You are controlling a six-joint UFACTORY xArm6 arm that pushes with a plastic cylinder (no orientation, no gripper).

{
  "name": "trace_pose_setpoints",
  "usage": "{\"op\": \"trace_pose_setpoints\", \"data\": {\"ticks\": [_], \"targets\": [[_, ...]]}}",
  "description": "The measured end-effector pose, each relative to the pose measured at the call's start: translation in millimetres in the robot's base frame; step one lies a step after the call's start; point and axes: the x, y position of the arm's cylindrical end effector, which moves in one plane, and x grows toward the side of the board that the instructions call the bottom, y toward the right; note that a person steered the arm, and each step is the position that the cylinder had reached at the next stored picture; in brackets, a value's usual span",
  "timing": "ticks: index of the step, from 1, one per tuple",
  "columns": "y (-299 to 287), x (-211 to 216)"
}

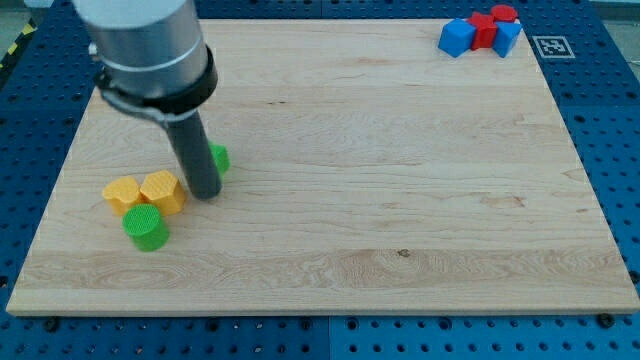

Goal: Place the yellow blocks vertically below the green star

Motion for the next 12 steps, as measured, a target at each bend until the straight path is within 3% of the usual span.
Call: {"op": "trace_pose_setpoints", "data": {"ticks": [2,4,5,6,8,9,11,12], "targets": [[-3,-59],[-108,-5],[-129,45],[-97,56],[-41,-1],[-34,-5],[-95,-11],[-94,-28]]}}
